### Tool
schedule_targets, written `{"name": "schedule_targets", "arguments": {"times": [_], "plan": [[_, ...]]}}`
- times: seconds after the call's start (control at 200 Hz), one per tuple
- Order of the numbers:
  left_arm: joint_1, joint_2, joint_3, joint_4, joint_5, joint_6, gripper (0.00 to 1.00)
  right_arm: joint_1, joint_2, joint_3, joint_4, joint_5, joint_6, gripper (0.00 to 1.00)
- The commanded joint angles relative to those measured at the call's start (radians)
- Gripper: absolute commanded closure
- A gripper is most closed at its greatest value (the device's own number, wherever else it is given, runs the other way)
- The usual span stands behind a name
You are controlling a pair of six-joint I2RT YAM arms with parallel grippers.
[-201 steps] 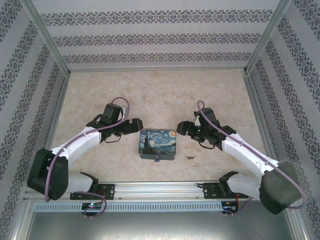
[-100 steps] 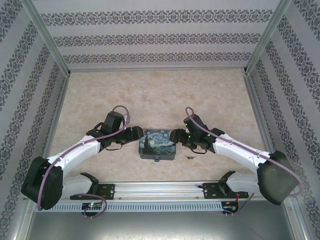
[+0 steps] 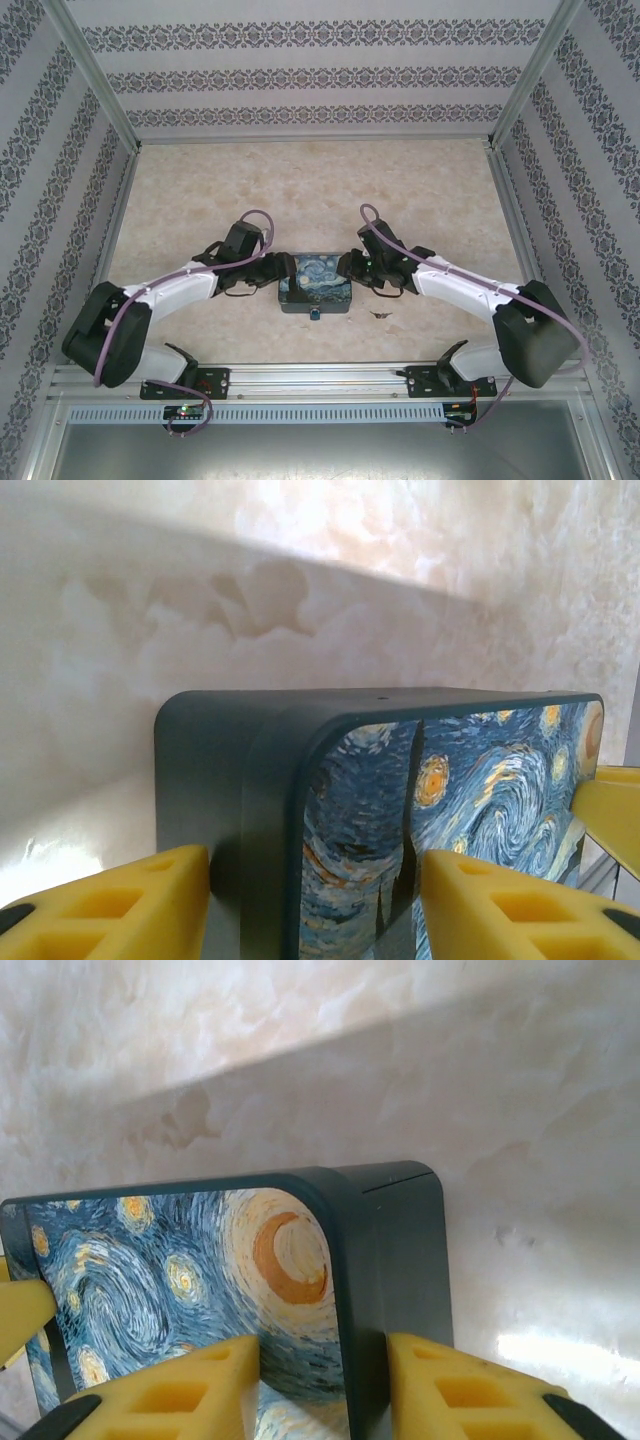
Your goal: Unlock the padlock with the key
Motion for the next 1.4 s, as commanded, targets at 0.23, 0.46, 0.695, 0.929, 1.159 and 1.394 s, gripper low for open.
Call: {"name": "schedule_targets", "arguments": {"times": [0.23,0.46,0.695,0.929,1.159,1.394], "plan": [[0.013,0.256,0.221,0.083,-0.010,0.047,0.44,-0.098,0.209,0.197,0.077,-0.064,-0.029,0.66],[0.048,0.358,0.310,0.080,-0.018,0.073,0.40,-0.152,0.319,0.292,0.113,-0.107,-0.019,0.62],[0.059,0.370,0.313,0.078,-0.022,0.069,0.34,-0.168,0.342,0.283,0.161,-0.133,0.003,0.56],[0.080,0.340,0.305,0.065,-0.040,0.085,0.24,-0.189,0.268,0.240,0.166,-0.120,-0.020,0.33],[0.131,0.275,0.299,0.046,-0.037,0.115,0.14,-0.234,0.065,0.171,0.026,-0.084,-0.096,0.29],[0.161,0.185,0.286,0.003,-0.024,0.141,0.11,-0.238,-0.113,0.074,-0.194,-0.032,-0.235,0.26]]}}
